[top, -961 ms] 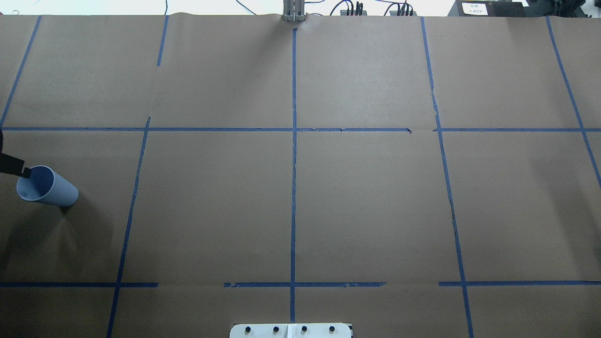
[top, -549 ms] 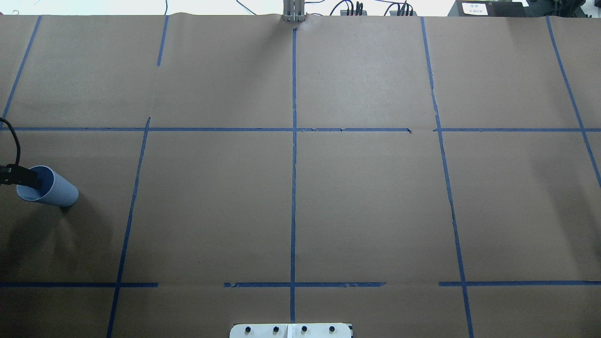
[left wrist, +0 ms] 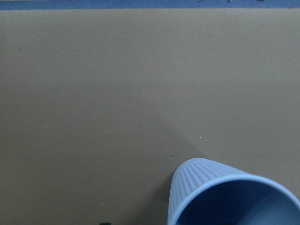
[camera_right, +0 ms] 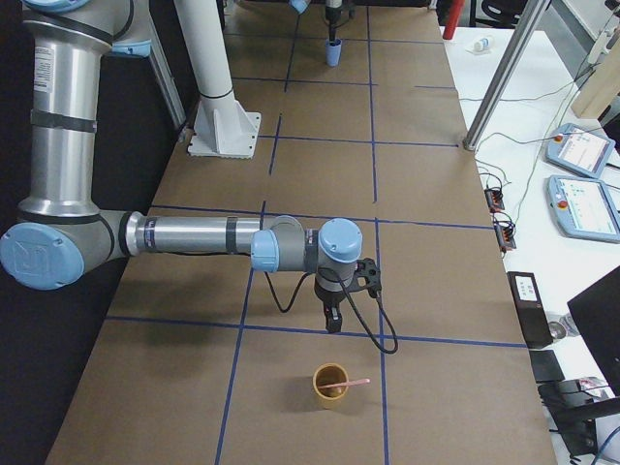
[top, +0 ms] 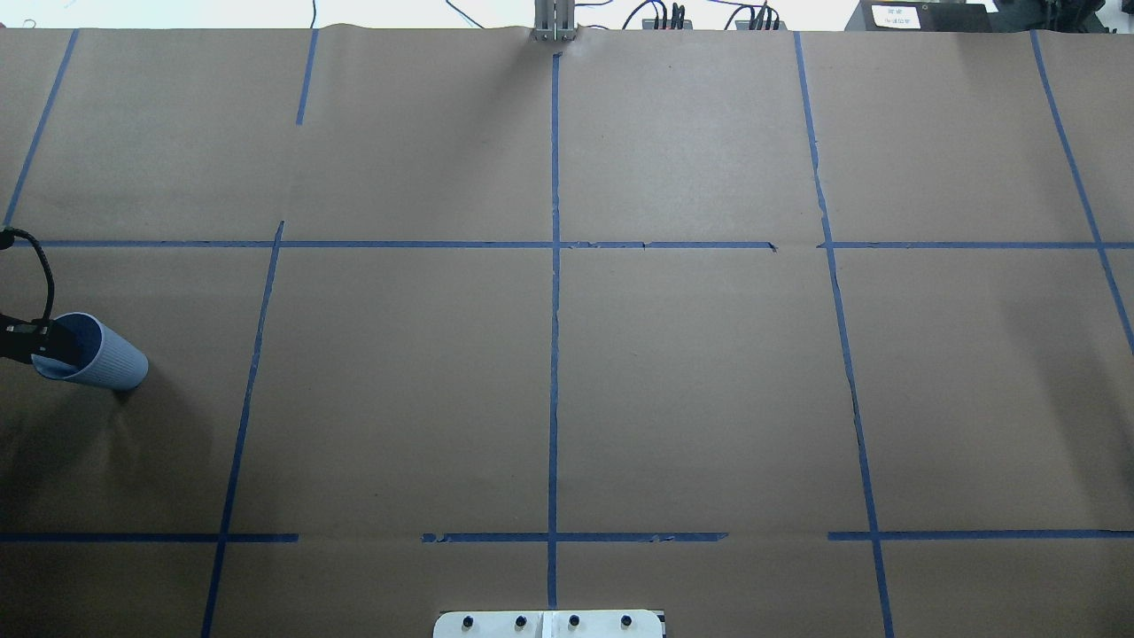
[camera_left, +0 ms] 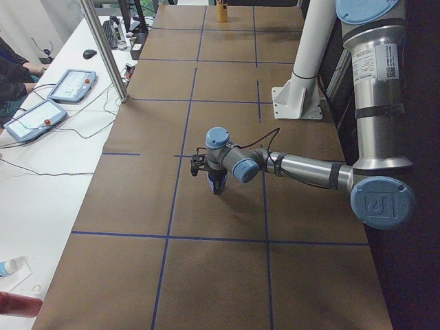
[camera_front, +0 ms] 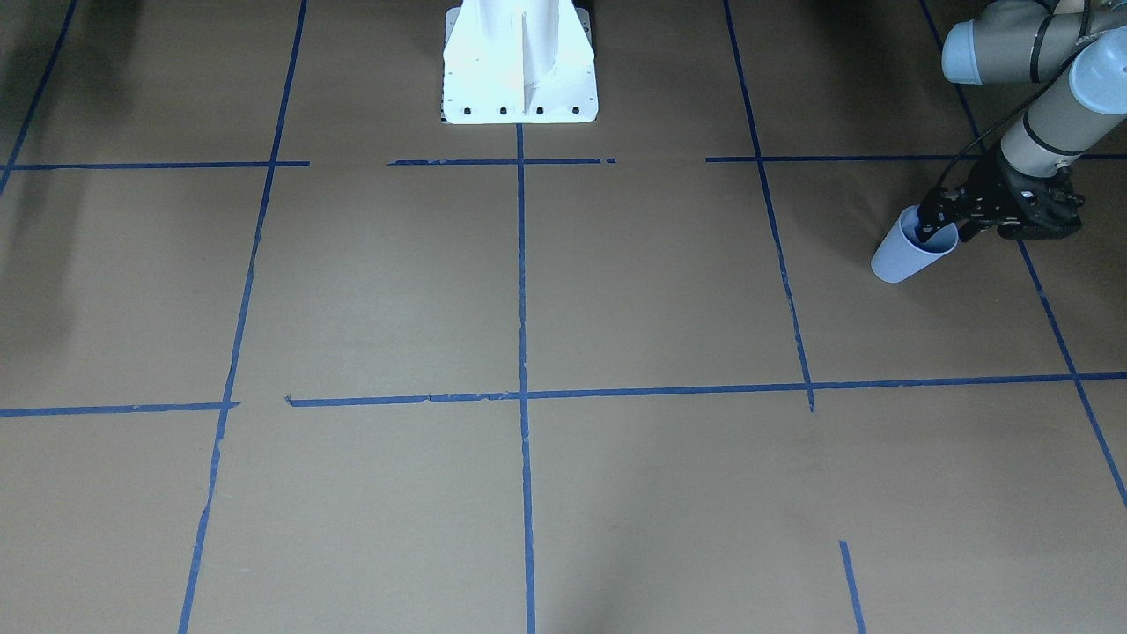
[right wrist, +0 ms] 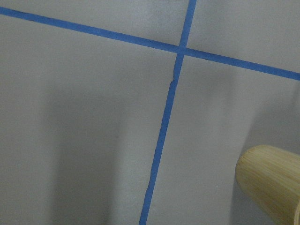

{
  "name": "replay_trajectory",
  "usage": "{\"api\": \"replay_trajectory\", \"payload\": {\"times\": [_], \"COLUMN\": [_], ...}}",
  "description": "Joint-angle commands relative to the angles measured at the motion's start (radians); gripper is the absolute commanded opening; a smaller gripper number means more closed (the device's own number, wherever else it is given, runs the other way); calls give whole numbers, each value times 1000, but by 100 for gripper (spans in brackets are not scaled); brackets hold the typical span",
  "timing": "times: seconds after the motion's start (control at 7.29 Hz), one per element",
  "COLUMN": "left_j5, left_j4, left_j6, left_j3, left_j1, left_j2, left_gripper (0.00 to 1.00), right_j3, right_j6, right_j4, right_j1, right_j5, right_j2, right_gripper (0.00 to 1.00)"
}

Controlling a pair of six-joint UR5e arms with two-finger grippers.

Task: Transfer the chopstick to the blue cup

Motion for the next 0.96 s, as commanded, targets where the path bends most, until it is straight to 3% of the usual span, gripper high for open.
{"api": "replay_trajectory", "payload": {"times": [0.0,0.41,0.69,0.82], "left_j5": [0,-29,-55,-51], "left_j4": [2,40,322,470], "left_j6": [-1,-3,-4,-18], "left_j3": [6,-31,-126,-134], "left_j1": [1,-1,-4,-1], "left_j2": [-10,-49,-220,-355], "left_gripper": [2,0,0,0], "right_j3": [0,-2,-2,-2], "right_j6": [0,1,1,1], "right_j4": [0,0,0,0], "right_j1": [-1,-1,-1,1], "right_j5": [-2,-2,-2,-2], "right_j2": [1,10,10,10], "right_gripper": [100,100,100,100]}}
